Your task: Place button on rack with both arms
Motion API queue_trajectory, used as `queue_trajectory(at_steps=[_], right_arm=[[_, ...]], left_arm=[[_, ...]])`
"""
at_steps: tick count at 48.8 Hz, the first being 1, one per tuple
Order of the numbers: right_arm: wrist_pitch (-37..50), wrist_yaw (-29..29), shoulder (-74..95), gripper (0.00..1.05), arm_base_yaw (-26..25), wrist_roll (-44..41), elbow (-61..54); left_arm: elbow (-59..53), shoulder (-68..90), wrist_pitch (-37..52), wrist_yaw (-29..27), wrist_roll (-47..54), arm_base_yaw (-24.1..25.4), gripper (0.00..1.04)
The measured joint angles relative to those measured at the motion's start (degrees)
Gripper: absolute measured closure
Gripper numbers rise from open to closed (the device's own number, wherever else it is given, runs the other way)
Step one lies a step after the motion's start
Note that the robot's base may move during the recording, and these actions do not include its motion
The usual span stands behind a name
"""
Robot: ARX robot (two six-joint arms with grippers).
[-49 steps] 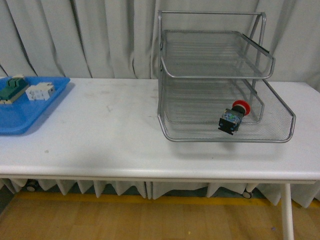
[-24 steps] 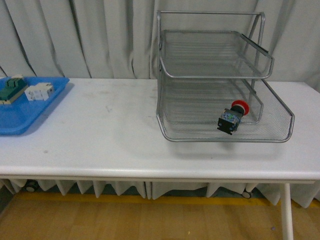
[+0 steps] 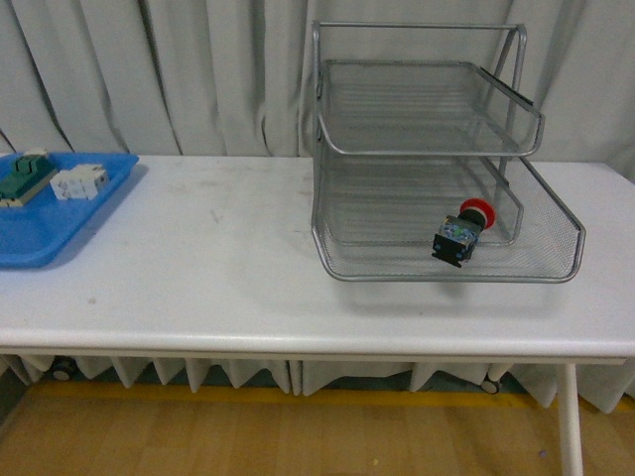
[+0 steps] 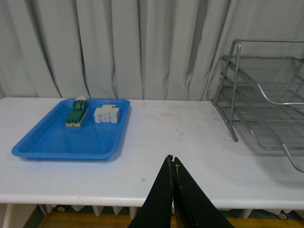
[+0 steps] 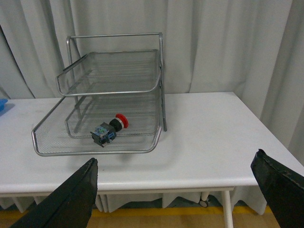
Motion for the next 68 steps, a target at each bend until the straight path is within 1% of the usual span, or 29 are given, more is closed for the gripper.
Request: queue_trajectory(at_steps=[11, 42, 47, 51, 55, 62, 63, 64, 66, 68], right_arm=[[0.00, 0.00, 0.00, 0.06, 0.00, 0.00, 0.00], [0.00, 0.02, 0.00, 0.06, 0.00, 0.00, 0.00], [0.00, 0.02, 0.00, 0.06, 0.00, 0.00, 0.00], [-0.02, 0.04, 0.02, 0.06, 0.00, 0.00, 0.00], [0.04, 0.02, 0.00, 0.06, 0.00, 0.00, 0.00], [0.02, 0.02, 0.00, 0.06, 0.00, 0.00, 0.00], [0.04, 0.02, 0.00, 0.06, 0.00, 0.00, 0.00], [0.00, 0.02, 0.02, 0.06, 0.00, 0.00, 0.00], [0.02, 0.02, 0.00, 0.06, 0.00, 0.00, 0.00], [0.00, 0.02, 0.00, 0.06, 0.00, 0.00, 0.00]], left_arm=[[0.00, -7.63, -7.43, 0.00, 0.00, 0.00, 1.03], [0.00, -18.84, -18.73, 0.02, 0.00, 0.00, 1.03], [0.02, -26.62, -29.27, 0.00, 0.00, 0.00, 1.03], [0.17, -27.98, -27.54, 0.04, 0.02, 0.00, 1.03], [0.02, -28.00, -28.89, 0.04, 0.02, 0.00, 1.03], [0.02, -28.00, -28.65, 0.02, -0.02, 0.00, 1.03], [0.02, -28.00, -28.70, 0.04, -0.09, 0.00, 1.02], [0.02, -28.00, -28.68, -0.04, -0.07, 0.00, 0.99], [0.02, -28.00, -28.63, 0.00, -0.09, 0.00, 0.88], [0.02, -28.00, -28.65, 0.00, -0.07, 0.00, 0.81]])
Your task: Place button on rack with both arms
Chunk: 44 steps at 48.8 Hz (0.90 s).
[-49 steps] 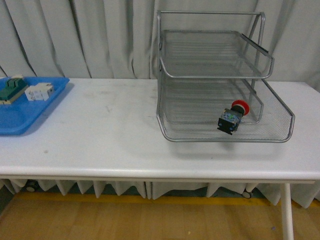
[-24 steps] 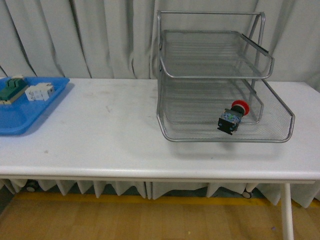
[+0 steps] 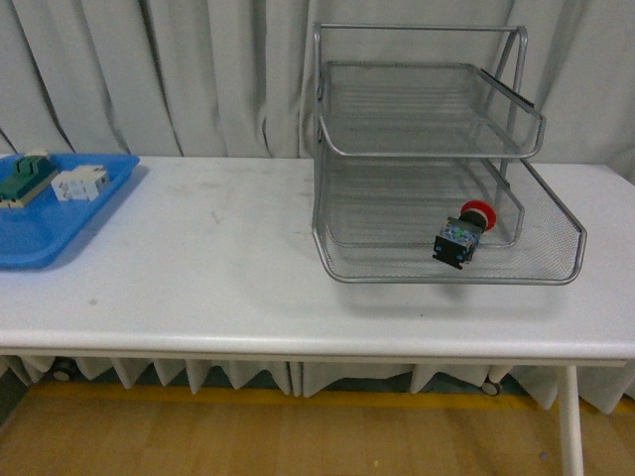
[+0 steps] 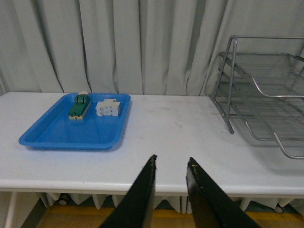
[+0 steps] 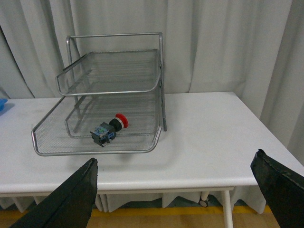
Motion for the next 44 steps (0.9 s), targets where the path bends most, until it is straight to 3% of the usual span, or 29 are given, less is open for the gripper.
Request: queue_trajectory(at_steps=[4, 13, 15, 18, 21, 26, 28, 36, 44], right_arm=[[0.00, 0.00, 0.00, 0.06, 0.00, 0.00, 0.00], [0.00, 0.00, 0.00, 0.06, 0.00, 0.00, 0.00], [-0.15, -0.28, 0.04, 0.06, -0.04, 0.00, 0.00], [-2.29, -8.07, 2.16, 0.06, -3.10, -0.15, 0.90], [1.88, -15.89, 8.41, 0.06, -6.67, -0.24, 1.66], [10.80, -23.12, 18.49, 0.06, -7.34, 0.13, 3.78], [19.15, -24.48, 26.08, 0.06, -5.77, 0.17, 5.92], [37.77, -21.14, 50.12, 0.06, -5.14, 3.26, 15.65], [39.10, -17.20, 69.44, 0.06, -3.15, 6.95, 27.89]], left_arm=[[0.00, 0.00, 0.04, 0.00, 0.00, 0.00, 0.69], [0.00, 0.00, 0.02, -0.02, 0.00, 0.00, 0.27], [0.00, 0.00, 0.02, 0.00, 0.00, 0.00, 0.22], [0.00, 0.00, 0.02, -0.09, 0.00, 0.00, 0.13], [0.00, 0.00, 0.04, 0.13, 0.11, 0.00, 0.05], [0.00, 0.00, 0.00, -0.09, 0.02, 0.00, 0.08], [0.00, 0.00, 0.02, 0.00, 0.04, 0.00, 0.07], [0.00, 0.00, 0.02, 0.00, 0.02, 0.00, 0.07], [0.00, 0.00, 0.02, 0.00, 0.04, 0.00, 0.07]])
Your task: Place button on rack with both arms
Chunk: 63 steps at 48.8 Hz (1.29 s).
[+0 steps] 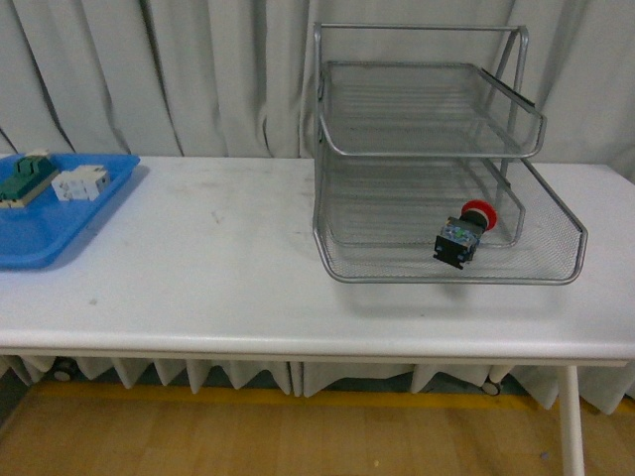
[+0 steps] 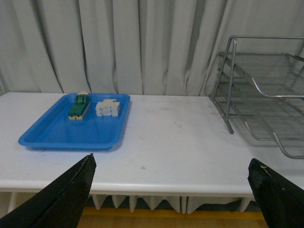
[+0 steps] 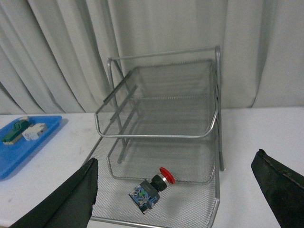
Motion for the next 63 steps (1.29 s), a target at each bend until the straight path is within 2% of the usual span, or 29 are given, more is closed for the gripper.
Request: queue_trajectory(at_steps=[8, 18, 26, 34, 63], right_arm=[[-5.18, 2.19, 13.33, 0.06, 2.40, 2.51, 10.69], [-17.90, 3.85, 26.10, 0.49, 8.15, 3.65, 26.10], [-25.68, 3.61, 27.43, 0.79, 11.89, 3.63, 27.91], [-29.79, 2.86, 27.69, 1.02, 13.40, 3.69, 27.91], [-36.87, 5.55, 38.36, 1.03, 17.86, -3.08, 26.58]], left_arm=[[0.00, 0.00, 0.00, 0.00, -0.02, 0.00, 0.07], [0.00, 0.00, 0.00, 0.00, 0.00, 0.00, 0.07], [0.00, 0.00, 0.00, 0.00, 0.00, 0.00, 0.07], [0.00, 0.00, 0.00, 0.00, -0.02, 0.00, 0.07], [0.00, 0.00, 0.00, 0.00, -0.02, 0.00, 0.07]])
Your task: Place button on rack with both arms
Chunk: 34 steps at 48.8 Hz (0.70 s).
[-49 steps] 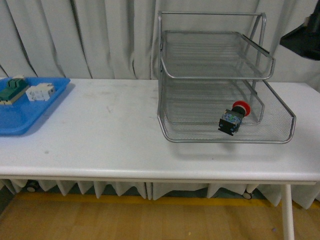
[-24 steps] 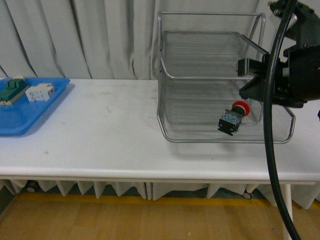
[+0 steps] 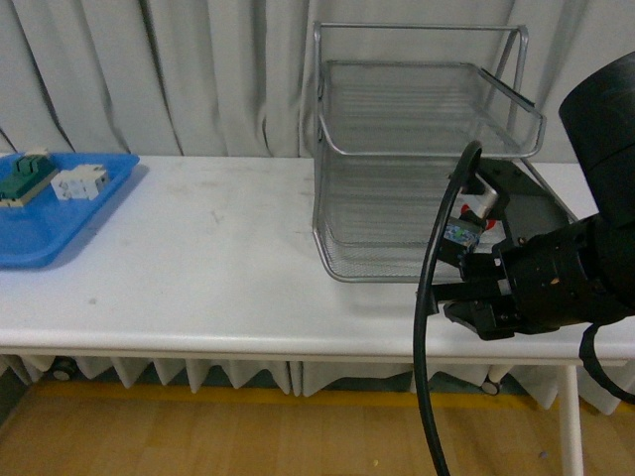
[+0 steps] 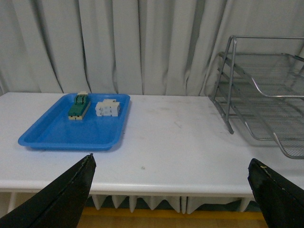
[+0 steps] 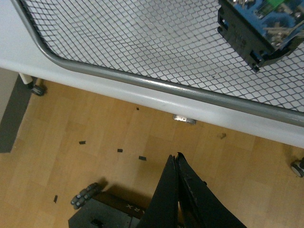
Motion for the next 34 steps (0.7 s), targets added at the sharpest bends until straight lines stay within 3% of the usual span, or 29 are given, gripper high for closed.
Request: queue_trajectory(at_steps=[19, 34], right_arm=[[-1.73, 2.43, 9.90, 1.03, 0.04, -2.60, 10.67], [-3.72, 3.91, 13.84, 1.03, -3.26, -4.28, 17.35]], left_arm=[[0.00, 0.00, 0.00, 0.00, 0.00, 0.00, 0.07], [0.00, 0.00, 0.04, 0.00, 0.00, 0.00, 0.07]])
